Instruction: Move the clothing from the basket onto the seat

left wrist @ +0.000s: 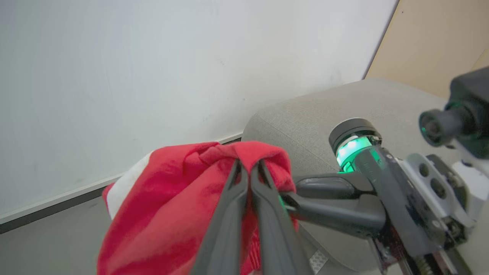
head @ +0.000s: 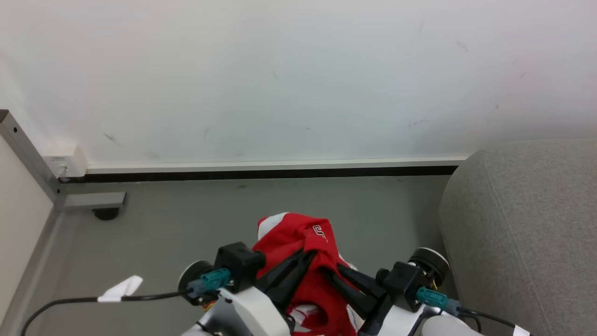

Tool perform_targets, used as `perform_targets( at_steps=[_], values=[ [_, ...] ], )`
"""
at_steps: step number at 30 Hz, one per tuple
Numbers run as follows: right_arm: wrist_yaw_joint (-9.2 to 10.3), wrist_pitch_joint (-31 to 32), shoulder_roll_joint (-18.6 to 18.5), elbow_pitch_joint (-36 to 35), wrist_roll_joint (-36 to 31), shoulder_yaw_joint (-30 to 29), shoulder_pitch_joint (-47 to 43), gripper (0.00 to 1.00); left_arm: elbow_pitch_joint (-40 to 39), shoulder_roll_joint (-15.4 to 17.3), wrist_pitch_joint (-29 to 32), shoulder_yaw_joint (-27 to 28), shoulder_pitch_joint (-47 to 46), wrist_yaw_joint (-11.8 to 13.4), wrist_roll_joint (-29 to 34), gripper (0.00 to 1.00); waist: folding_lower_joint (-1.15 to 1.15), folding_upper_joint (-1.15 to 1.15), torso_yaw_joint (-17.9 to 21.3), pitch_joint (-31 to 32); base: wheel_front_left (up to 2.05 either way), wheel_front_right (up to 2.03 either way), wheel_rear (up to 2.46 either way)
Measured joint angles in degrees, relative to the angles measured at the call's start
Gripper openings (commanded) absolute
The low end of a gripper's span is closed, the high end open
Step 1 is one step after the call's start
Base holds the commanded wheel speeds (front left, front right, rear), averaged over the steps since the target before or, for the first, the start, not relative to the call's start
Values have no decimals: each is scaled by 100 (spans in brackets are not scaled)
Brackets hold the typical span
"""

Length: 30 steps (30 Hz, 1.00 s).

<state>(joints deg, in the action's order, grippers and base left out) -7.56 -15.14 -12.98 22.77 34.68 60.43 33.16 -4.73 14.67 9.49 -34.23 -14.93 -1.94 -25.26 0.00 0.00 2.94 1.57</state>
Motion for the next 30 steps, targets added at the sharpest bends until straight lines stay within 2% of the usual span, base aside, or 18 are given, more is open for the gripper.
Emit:
perform_targets(
  at_steps=[1, 2, 3, 12, 18, 24, 30],
  values=[
    [0, 0, 9, -10, 2, -55, -51, 0, 1, 14, -20, 23, 13, 29, 0, 36, 0, 0, -3, -4, 0, 0, 0],
    [0, 1, 19, -10, 2, -113, -108, 0, 10, 27, -57, 53, 35, 59, 0, 65, 0, 0, -1, -8, 0, 0, 0],
    [0, 0, 31, -10, 2, -181, -166, 0, 19, 42, -94, 70, 66, 81, 0, 100, 0, 0, 3, -13, 0, 0, 0],
    [1, 1, -26, -23, -159, -822, -298, 0, 220, 168, -521, 129, 307, 198, 87, 100, 0, 0, 89, -11, 0, 0, 0],
    [0, 1, -168, -79, -326, -1305, -300, 0, 554, 177, -1010, 190, 500, 210, 99, 100, 0, 0, 229, -14, 0, 0, 0],
    [1, 1, -248, -211, -456, -1660, -287, 0, 781, 122, -1270, 136, 553, 186, 100, 100, 0, 0, 543, -64, 0, 0, 0],
    [0, 0, -308, -330, -595, -1875, -302, 0, 848, 74, -1377, 53, 529, 148, 137, 100, 0, 0, 1022, -142, 0, 0, 0]
  ],
)
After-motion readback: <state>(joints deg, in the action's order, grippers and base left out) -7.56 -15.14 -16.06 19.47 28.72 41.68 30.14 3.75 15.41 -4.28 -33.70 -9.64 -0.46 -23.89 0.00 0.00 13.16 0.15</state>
